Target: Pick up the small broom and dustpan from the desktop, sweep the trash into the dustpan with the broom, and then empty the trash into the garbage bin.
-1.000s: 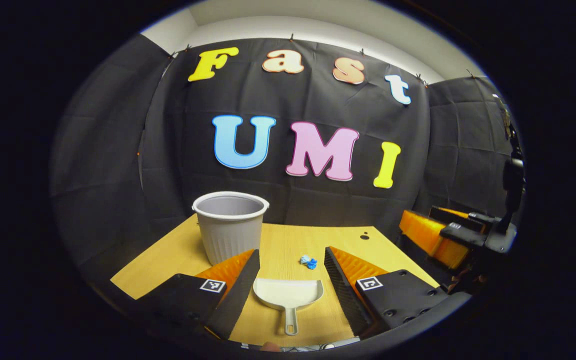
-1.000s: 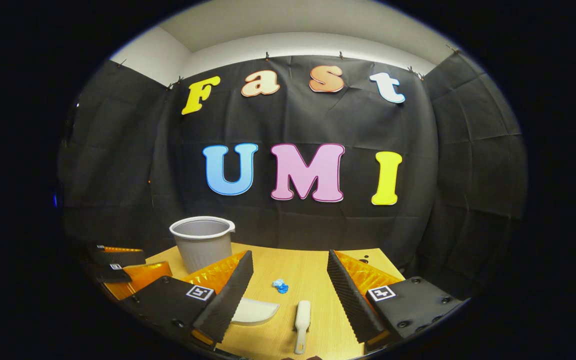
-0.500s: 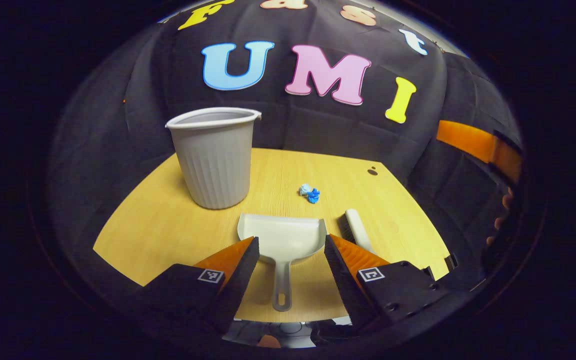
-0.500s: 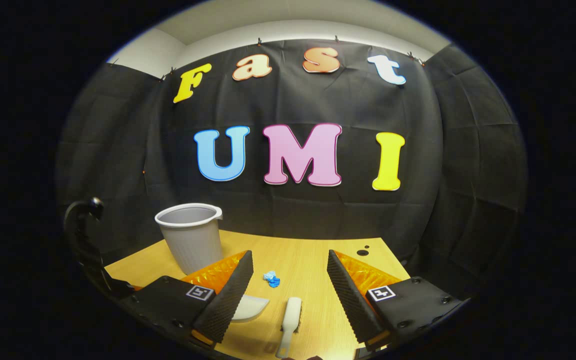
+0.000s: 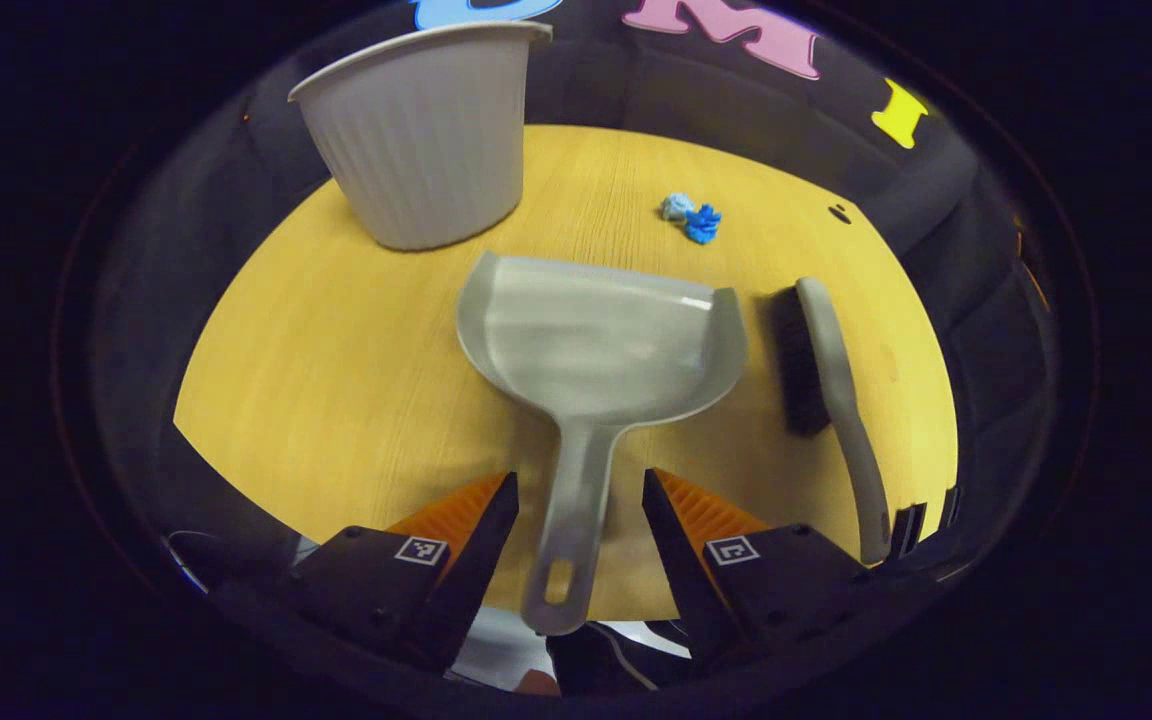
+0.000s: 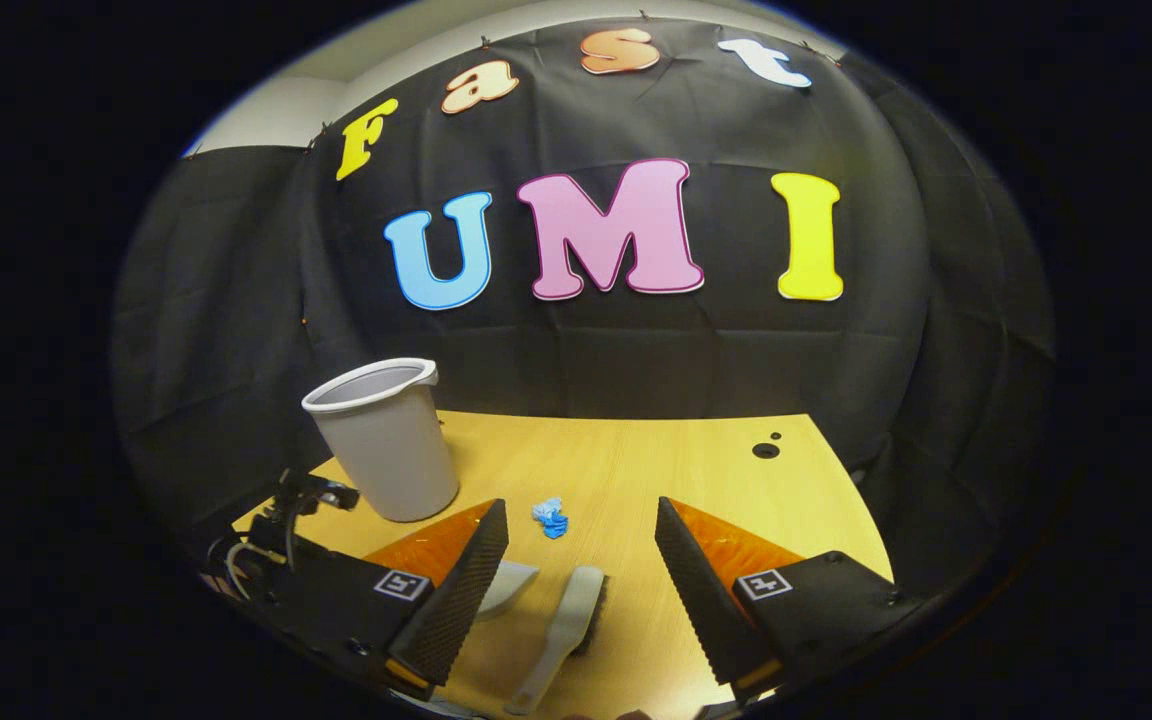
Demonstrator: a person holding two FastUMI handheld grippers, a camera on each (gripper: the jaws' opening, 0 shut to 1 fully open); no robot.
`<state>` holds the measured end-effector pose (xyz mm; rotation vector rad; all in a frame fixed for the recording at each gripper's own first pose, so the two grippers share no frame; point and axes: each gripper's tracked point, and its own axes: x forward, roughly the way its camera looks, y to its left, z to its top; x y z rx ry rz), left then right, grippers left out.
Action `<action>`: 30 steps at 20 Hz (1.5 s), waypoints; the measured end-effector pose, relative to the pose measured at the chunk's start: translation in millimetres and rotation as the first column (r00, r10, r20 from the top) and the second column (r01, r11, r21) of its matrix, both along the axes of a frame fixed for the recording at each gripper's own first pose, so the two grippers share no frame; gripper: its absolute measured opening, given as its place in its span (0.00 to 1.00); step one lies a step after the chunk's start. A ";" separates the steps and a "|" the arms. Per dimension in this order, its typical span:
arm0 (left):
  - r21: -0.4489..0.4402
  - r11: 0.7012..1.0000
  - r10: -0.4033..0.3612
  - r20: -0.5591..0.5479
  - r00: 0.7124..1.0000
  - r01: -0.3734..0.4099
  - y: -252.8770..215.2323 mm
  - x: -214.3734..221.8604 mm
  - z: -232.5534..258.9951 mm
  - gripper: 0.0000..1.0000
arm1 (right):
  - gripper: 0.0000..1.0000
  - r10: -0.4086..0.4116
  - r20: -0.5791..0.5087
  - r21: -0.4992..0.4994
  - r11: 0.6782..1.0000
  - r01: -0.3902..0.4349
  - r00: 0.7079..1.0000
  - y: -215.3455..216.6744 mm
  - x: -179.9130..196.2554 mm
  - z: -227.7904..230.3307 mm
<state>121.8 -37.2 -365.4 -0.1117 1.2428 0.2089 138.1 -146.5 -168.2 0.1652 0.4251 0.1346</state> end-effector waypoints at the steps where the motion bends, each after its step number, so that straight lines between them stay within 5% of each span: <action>1: 0.000 1.000 0.010 -0.041 0.999 -0.010 2.6 0.4 -6.9 0.77 | 0.95 0.022 -0.028 0.046 0.999 -0.021 0.999 3.2 0.7 -8.3; 4: 0.044 0.999 0.021 -0.132 0.991 -0.015 11.6 16.2 -14.9 0.77 | 0.95 0.075 -0.116 0.128 0.990 -0.060 0.990 8.3 -5.2 -24.2; 10: 0.085 0.989 -0.092 -0.304 0.948 0.123 12.2 35.6 -18.4 0.36 | 0.95 0.057 -0.191 0.154 0.988 -0.028 0.980 -3.1 -7.5 -42.5; 18: -0.028 0.981 -0.185 -0.402 0.897 0.190 14.5 29.9 -16.7 0.31 | 0.96 -0.004 -0.347 0.116 0.992 0.047 0.938 25.6 -24.5 -73.4; 20: -0.038 0.976 -0.215 -0.380 0.900 0.216 14.4 31.5 -17.4 0.30 | 0.95 -0.018 -0.442 0.094 0.993 0.067 0.897 35.1 -35.1 -92.8; 23: -0.030 0.971 -0.235 -0.339 0.911 0.239 15.5 30.6 -17.4 0.30 | 0.96 -0.032 -0.605 0.054 0.995 0.081 0.796 48.8 -52.3 -135.5; 30: -0.055 0.962 -0.271 -0.289 0.918 0.267 16.6 32.7 -17.8 0.29 | 0.95 -0.021 -0.823 -0.064 0.996 -0.057 0.567 63.6 -86.2 -204.2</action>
